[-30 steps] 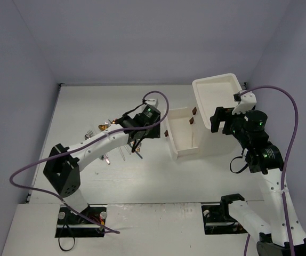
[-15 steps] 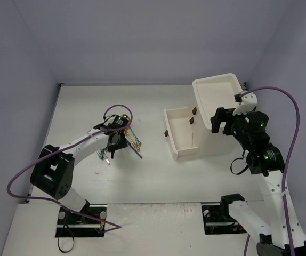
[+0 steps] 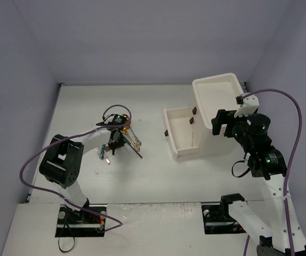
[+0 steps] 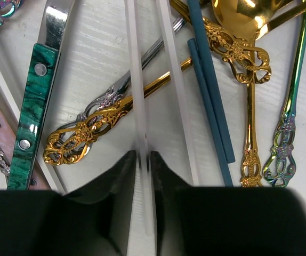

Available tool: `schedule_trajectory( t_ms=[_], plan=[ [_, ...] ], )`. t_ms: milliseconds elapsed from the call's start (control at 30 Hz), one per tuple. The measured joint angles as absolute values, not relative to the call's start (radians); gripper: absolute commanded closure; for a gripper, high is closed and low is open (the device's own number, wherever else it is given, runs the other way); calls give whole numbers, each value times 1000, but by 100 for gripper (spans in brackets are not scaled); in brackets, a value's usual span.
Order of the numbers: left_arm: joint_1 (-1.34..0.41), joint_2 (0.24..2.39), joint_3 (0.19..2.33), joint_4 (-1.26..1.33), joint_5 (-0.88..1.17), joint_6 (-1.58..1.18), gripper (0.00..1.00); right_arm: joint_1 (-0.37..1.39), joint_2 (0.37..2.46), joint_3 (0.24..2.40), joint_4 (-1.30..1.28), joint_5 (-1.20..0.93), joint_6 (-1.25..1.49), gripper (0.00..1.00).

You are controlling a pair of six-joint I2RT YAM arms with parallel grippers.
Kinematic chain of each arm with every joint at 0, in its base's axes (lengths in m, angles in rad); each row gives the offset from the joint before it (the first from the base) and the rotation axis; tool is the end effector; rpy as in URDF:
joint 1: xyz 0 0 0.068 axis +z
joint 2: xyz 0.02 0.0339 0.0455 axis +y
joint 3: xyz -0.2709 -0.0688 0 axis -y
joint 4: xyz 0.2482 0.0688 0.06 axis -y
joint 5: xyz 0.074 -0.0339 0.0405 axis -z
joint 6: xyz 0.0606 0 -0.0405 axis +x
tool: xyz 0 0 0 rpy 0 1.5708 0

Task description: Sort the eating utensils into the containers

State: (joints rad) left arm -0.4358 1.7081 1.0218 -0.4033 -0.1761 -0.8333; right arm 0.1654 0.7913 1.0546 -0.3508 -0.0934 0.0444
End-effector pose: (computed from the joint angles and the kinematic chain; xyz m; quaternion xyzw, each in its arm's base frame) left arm 0.3208 -0.1377 0.1525 -0.2116 0.9443 -0.0719 0.2418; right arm 0.1839 0.0364 0.4170 -0.0760 0.7333 0.1049 0.6675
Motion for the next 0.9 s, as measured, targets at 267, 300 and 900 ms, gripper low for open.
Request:
schedule_trajectory(
  t_ms=[267, 300, 900],
  plan=[
    [-432, 1644, 975, -436, -172, -838, 100, 165, 769, 1054, -373, -92, 44, 17],
    [-434, 1624, 972, -452, -171, -838, 100, 165, 769, 1054, -374, -92, 44, 17],
    [-728, 1730, 1572, -415, -27, -575, 100, 165, 778, 1047, -381, -92, 43, 17]
  ],
)
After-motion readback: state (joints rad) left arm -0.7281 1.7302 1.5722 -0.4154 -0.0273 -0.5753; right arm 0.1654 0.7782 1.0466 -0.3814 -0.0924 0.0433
